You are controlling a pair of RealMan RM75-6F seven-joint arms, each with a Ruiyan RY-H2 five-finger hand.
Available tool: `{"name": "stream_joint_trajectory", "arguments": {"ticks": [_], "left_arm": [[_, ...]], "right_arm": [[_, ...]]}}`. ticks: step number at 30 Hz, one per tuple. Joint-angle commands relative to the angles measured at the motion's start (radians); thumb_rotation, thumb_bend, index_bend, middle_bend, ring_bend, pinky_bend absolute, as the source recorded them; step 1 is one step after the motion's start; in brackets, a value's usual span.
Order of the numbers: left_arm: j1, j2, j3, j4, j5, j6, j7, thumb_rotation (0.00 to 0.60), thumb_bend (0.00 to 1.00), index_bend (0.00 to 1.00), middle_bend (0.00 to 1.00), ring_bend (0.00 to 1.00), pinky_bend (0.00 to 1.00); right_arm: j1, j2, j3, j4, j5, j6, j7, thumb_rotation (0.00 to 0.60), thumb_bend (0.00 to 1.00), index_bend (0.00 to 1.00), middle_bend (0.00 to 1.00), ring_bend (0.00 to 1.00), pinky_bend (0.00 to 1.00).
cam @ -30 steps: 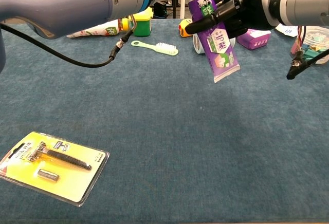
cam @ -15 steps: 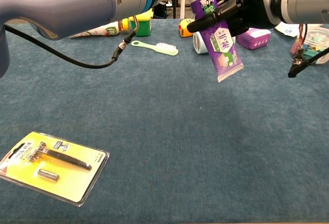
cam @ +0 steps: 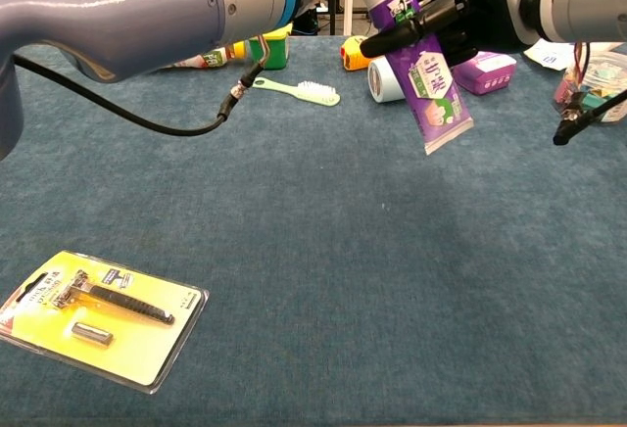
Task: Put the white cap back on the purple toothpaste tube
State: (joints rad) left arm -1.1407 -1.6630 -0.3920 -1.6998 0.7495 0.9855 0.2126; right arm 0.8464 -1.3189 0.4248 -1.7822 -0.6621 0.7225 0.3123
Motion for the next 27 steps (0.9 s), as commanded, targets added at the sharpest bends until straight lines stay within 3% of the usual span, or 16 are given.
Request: {"name": "stream_joint_trajectory", "arguments": {"ticks": [1, 15, 27], "left_arm": [[0.002, 0.001, 0.000, 0.000, 0.003, 0.000, 0.001, 0.000, 0.05, 0.02, 0.00, 0.00, 0.08], [0.035, 0.120, -0.043, -0.065, 0.025, 0.021, 0.013, 0.000, 0.06, 0.02, 0.00, 0.00, 0.08], [0.118, 0.291, 0.002, -0.174, 0.065, 0.037, 0.034, 0.000, 0.06, 0.02, 0.00, 0.00, 0.08]], "right_arm": [[0.000, 0.001, -0.002, 0.001, 0.000, -0.001, 0.000, 0.600, 0.26, 0.87, 0.93, 1.00, 1.00], [0.010, -0.001, -0.061, 0.028, -0.015, -0.010, -0.060, 0.600, 0.26, 0.87, 0.93, 1.00, 1.00], [0.086, 0.001, -0.189, 0.085, -0.015, -0.019, -0.280, 0.600, 0.26, 0.86, 0.92, 1.00, 0.96]]}}
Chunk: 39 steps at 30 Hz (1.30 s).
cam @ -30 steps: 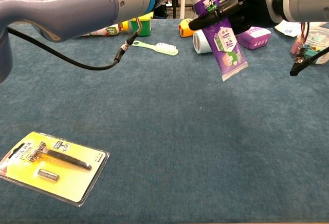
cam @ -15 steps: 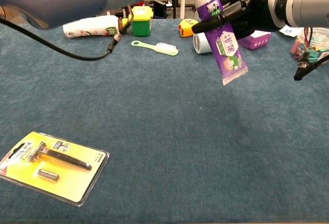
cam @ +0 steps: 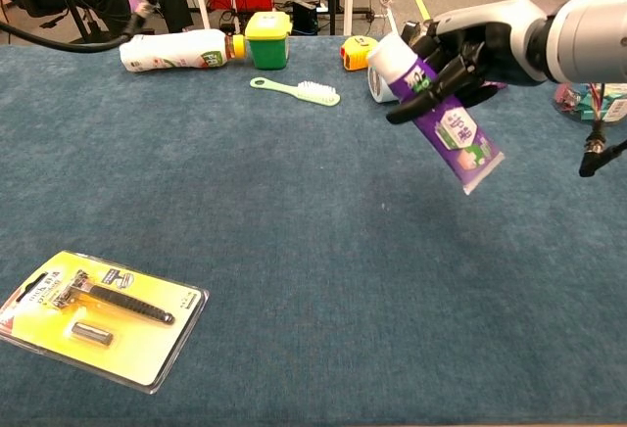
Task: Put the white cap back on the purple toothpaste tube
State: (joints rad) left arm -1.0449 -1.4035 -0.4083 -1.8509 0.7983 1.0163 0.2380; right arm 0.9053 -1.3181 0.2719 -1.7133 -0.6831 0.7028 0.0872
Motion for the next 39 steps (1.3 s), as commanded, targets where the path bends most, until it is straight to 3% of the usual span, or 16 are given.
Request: {"name": "stream_joint_trajectory", "arguments": {"ticks": [1, 14, 21, 25, 28, 33, 39], "left_arm": [[0.032, 0.047, 0.027, -0.032, 0.024, 0.009, 0.012, 0.000, 0.06, 0.02, 0.00, 0.00, 0.08], [0.171, 0.227, 0.135, -0.127, 0.113, 0.032, -0.009, 0.000, 0.06, 0.02, 0.00, 0.00, 0.08], [0.244, 0.288, 0.176, -0.133, 0.210, 0.055, -0.060, 0.000, 0.06, 0.02, 0.00, 0.00, 0.08], [0.279, 0.302, 0.191, -0.124, 0.257, 0.061, -0.106, 0.000, 0.05, 0.02, 0.00, 0.00, 0.08], [0.294, 0.307, 0.196, -0.115, 0.278, 0.061, -0.126, 0.000, 0.06, 0.02, 0.00, 0.00, 0.08], [0.318, 0.326, 0.200, -0.113, 0.295, 0.064, -0.149, 0.000, 0.05, 0.02, 0.00, 0.00, 0.08], [0.357, 0.384, 0.232, -0.153, 0.276, 0.076, -0.092, 0.000, 0.06, 0.02, 0.00, 0.00, 0.08]], "right_arm": [[0.036, 0.000, -0.048, 0.022, 0.008, 0.000, -0.080, 0.600, 0.26, 0.86, 0.91, 0.99, 0.96], [0.136, -0.053, -0.148, 0.085, 0.077, 0.027, -0.310, 0.583, 0.26, 0.74, 0.80, 0.88, 0.89], [0.179, -0.101, -0.184, 0.127, 0.122, 0.039, -0.406, 0.331, 0.26, 0.46, 0.60, 0.69, 0.79], [0.199, -0.108, -0.203, 0.130, 0.154, 0.038, -0.450, 0.174, 0.26, 0.25, 0.48, 0.57, 0.64], [0.204, -0.104, -0.208, 0.122, 0.169, 0.043, -0.462, 0.121, 0.26, 0.16, 0.38, 0.48, 0.53], [0.187, -0.081, -0.195, 0.095, 0.166, 0.074, -0.446, 0.109, 0.26, 0.12, 0.31, 0.43, 0.48], [0.105, -0.021, -0.160, 0.049, 0.098, 0.146, -0.350, 0.165, 0.26, 0.19, 0.32, 0.43, 0.48]]}}
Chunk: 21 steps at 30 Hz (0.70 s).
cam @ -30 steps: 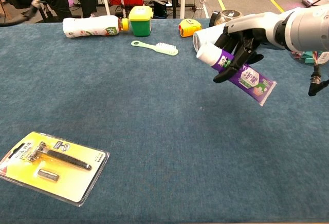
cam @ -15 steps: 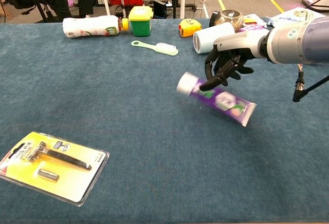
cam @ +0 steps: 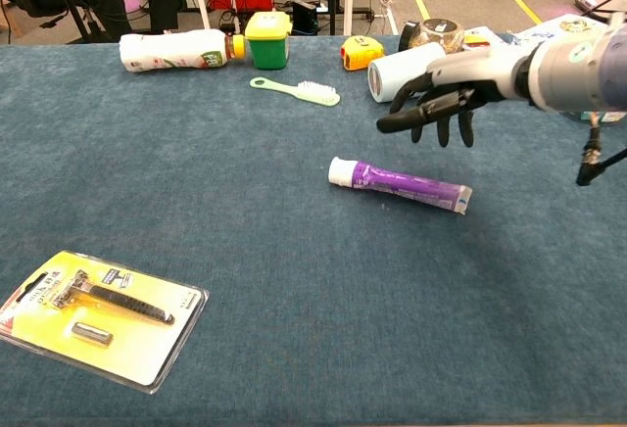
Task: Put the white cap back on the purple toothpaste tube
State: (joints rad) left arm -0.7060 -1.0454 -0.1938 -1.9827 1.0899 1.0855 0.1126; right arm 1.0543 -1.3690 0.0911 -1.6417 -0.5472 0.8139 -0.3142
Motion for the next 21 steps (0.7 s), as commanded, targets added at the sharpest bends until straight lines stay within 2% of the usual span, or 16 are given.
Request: {"name": "stream_joint_trajectory", "arguments": {"ticks": [1, 4, 10, 14, 16, 21], "left_arm": [[0.024, 0.035, 0.024, -0.031, -0.023, 0.011, 0.050, 0.000, 0.06, 0.02, 0.00, 0.00, 0.08], [0.048, 0.052, 0.042, -0.058, -0.043, 0.040, 0.097, 0.000, 0.06, 0.03, 0.00, 0.00, 0.08], [0.109, 0.063, 0.071, -0.086, -0.053, 0.115, 0.140, 0.001, 0.06, 0.08, 0.00, 0.00, 0.08], [0.164, 0.069, 0.100, -0.073, -0.034, 0.165, 0.145, 0.037, 0.06, 0.10, 0.03, 0.00, 0.08], [0.191, 0.073, 0.113, -0.056, -0.021, 0.192, 0.150, 0.045, 0.06, 0.12, 0.03, 0.00, 0.08], [0.256, 0.064, 0.137, -0.007, 0.014, 0.258, 0.143, 0.078, 0.06, 0.13, 0.04, 0.00, 0.08]], "right_arm": [[-0.064, 0.037, 0.029, -0.028, -0.056, 0.045, 0.081, 0.165, 0.26, 0.21, 0.33, 0.43, 0.49], [-0.137, 0.055, 0.050, -0.030, -0.136, 0.082, 0.183, 0.170, 0.26, 0.27, 0.37, 0.45, 0.50], [-0.257, 0.053, 0.042, 0.015, -0.290, 0.199, 0.280, 0.232, 0.26, 0.38, 0.43, 0.51, 0.53], [-0.327, 0.052, 0.035, 0.053, -0.369, 0.273, 0.319, 0.352, 0.26, 0.45, 0.47, 0.54, 0.55], [-0.353, 0.059, 0.030, 0.069, -0.389, 0.288, 0.333, 0.382, 0.26, 0.46, 0.48, 0.55, 0.55], [-0.410, 0.082, 0.014, 0.100, -0.413, 0.302, 0.344, 0.385, 0.26, 0.45, 0.48, 0.54, 0.55]]}}
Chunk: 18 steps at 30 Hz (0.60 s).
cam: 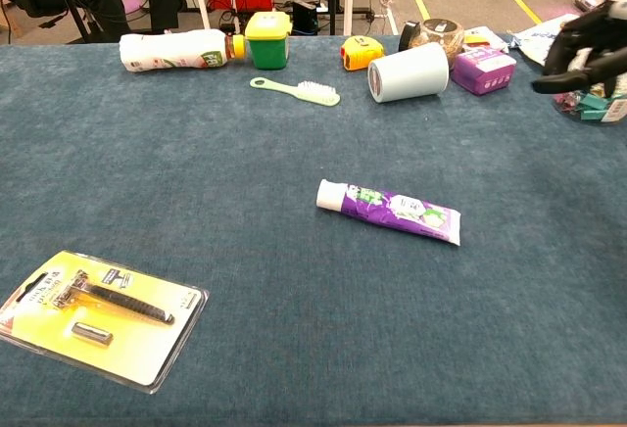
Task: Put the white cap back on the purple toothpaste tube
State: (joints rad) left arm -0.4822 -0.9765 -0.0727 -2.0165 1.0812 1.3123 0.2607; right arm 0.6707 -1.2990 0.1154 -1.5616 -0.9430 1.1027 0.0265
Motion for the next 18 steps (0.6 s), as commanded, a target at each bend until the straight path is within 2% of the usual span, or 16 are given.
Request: {"name": "stream_joint_trajectory", "arguments": {"ticks": [1, 11, 18], "left_arm": [[0.047, -0.003, 0.025, 0.034, 0.029, 0.040, -0.007, 0.086, 0.06, 0.13, 0.04, 0.00, 0.08], [0.158, -0.010, 0.087, 0.098, 0.175, 0.147, 0.006, 0.106, 0.06, 0.16, 0.07, 0.00, 0.08], [0.253, -0.019, 0.145, 0.062, 0.265, 0.207, -0.010, 0.123, 0.07, 0.18, 0.08, 0.02, 0.08]], "right_arm": [[-0.041, 0.016, -0.018, 0.029, -0.019, 0.019, -0.001, 0.385, 0.26, 0.45, 0.48, 0.53, 0.54], [-0.151, 0.057, -0.049, 0.009, -0.040, 0.093, -0.062, 0.383, 0.26, 0.51, 0.52, 0.53, 0.53], [-0.276, 0.102, -0.067, -0.078, -0.071, 0.240, -0.088, 0.383, 0.26, 0.57, 0.54, 0.55, 0.53]]}}
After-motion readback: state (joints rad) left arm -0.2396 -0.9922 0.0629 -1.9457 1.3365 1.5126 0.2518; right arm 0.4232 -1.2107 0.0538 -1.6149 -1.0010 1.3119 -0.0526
